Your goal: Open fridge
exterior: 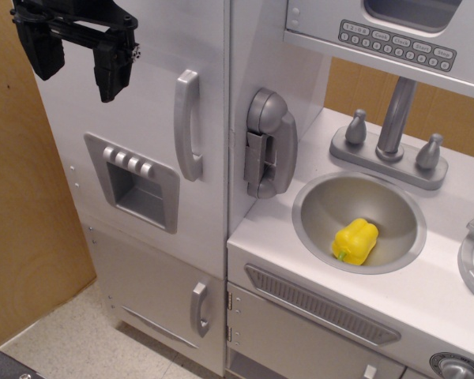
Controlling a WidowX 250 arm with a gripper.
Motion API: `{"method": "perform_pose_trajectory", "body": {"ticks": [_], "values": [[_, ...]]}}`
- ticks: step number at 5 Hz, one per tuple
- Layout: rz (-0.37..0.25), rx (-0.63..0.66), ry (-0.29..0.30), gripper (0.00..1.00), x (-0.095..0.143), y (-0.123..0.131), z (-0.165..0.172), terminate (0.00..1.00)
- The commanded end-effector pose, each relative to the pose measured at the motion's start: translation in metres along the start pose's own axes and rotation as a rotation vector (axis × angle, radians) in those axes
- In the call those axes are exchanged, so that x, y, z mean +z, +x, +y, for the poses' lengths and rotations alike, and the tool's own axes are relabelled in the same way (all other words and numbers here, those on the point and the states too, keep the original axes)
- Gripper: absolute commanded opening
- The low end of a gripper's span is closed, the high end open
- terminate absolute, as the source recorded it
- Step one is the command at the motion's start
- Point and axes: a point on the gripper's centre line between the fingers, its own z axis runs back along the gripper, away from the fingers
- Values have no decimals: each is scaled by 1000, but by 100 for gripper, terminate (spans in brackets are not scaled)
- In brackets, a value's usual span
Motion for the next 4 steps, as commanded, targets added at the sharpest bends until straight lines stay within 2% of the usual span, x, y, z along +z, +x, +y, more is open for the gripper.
{"method": "perform_pose_trajectory", "body": {"ticks": [1, 2, 3, 4], "values": [[0, 0, 0, 100, 0, 0, 0, 0], [37, -24, 4, 100, -14, 11, -15, 0], [27, -58, -1, 100, -29, 25, -27, 0], [-31, -69, -14, 100, -44, 20, -51, 0]]}}
